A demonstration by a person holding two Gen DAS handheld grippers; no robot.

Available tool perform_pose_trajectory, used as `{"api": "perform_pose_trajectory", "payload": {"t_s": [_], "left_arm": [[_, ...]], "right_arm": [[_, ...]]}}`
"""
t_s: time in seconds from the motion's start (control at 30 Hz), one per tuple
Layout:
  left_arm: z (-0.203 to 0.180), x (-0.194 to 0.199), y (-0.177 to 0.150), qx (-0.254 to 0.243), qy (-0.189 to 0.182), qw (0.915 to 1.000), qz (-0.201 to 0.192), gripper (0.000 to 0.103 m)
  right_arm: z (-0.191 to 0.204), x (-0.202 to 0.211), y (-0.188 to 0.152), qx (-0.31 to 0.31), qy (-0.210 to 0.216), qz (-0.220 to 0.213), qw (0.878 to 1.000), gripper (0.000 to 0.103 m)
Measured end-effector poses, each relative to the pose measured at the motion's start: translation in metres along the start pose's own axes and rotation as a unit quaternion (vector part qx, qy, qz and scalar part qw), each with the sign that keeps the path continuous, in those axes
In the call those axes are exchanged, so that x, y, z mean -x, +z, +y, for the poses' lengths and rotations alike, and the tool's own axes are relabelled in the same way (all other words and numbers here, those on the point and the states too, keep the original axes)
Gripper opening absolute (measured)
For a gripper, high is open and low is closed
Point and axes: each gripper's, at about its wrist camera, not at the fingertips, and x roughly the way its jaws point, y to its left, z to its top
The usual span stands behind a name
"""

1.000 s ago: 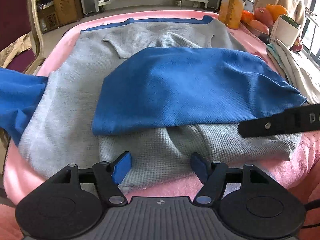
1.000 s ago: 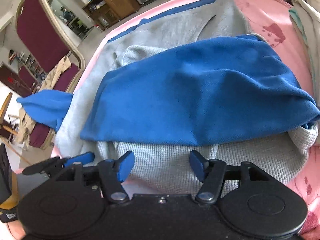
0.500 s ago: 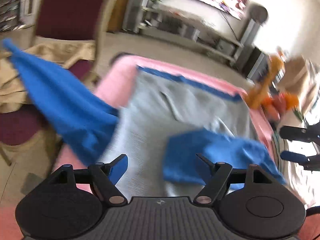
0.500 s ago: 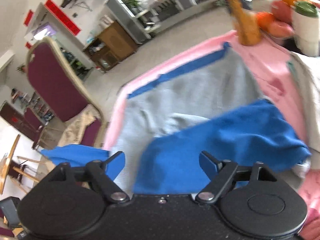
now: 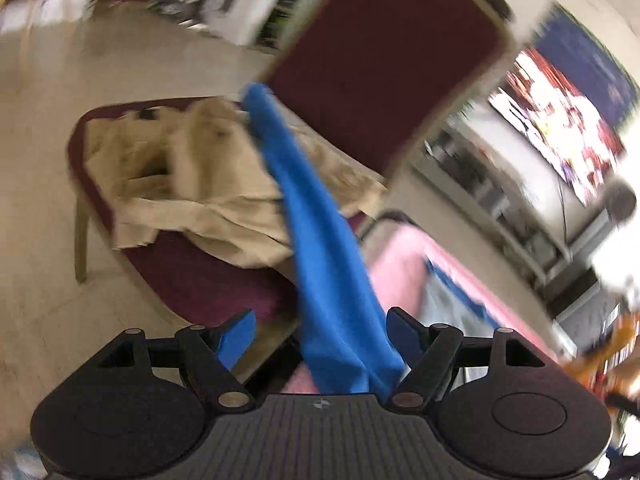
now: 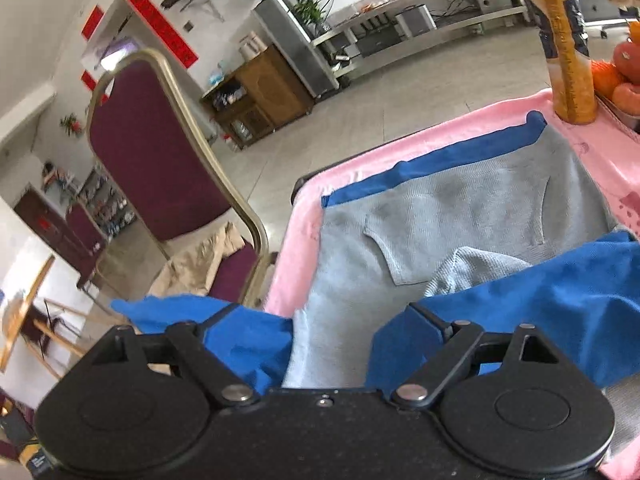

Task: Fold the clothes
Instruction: 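Move the left gripper to the other blue sleeve hanging off the blanket, then grasp the hanging blue sleeve cuff with the left gripper and lift it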

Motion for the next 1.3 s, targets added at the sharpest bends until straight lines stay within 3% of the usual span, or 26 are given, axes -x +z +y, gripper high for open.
{"api": "perform_pose_trajectory", "payload": {"t_s": [0.27, 0.47, 0.57, 0.63, 0.7, 0.73, 1.03, 1.17, 1.3], "left_arm": [[0.03, -0.019, 0.087, 0.084, -0.038, 0.9937, -0.063, 0.069], [0.015, -0.075, 0.142, 0.08, 0.005, 0.9962, -0.034, 0.075], [0.013, -0.098, 0.15, 0.074, 0.04, 0.9963, -0.017, 0.07], [0.011, -0.102, 0.15, 0.067, 0.039, 0.9968, -0.019, 0.055], [0.004, -0.102, 0.15, 0.041, 0.049, 0.9978, -0.019, 0.005], [-0.001, -0.103, 0.15, 0.027, 0.055, 0.9979, -0.02, 0.002], [-0.047, -0.06, 0.132, -0.085, 0.089, 0.99, -0.068, 0.001], [-0.085, -0.038, 0.114, -0.156, 0.083, 0.9793, -0.098, 0.001], [-0.122, -0.017, 0.096, -0.226, 0.077, 0.9627, -0.127, 0.001]], "right_arm": [[0.002, 0.001, 0.008, -0.058, 0.042, -0.045, 0.996, 0.088], [0.01, -0.009, 0.007, -0.065, 0.057, -0.044, 0.995, 0.088], [0.012, -0.014, 0.006, -0.064, 0.059, -0.04, 0.995, 0.088], [0.012, -0.016, 0.005, -0.061, 0.059, -0.038, 0.996, 0.088], [0.011, -0.017, 0.005, -0.054, 0.056, -0.039, 0.996, 0.089], [0.01, -0.016, 0.004, -0.053, 0.054, -0.04, 0.996, 0.089], [-0.016, 0.005, 0.003, -0.068, 0.066, -0.048, 0.994, 0.091], [-0.03, 0.014, -0.001, -0.075, 0.071, -0.048, 0.994, 0.091], [-0.049, 0.025, -0.001, -0.087, 0.071, -0.054, 0.992, 0.092]]}}
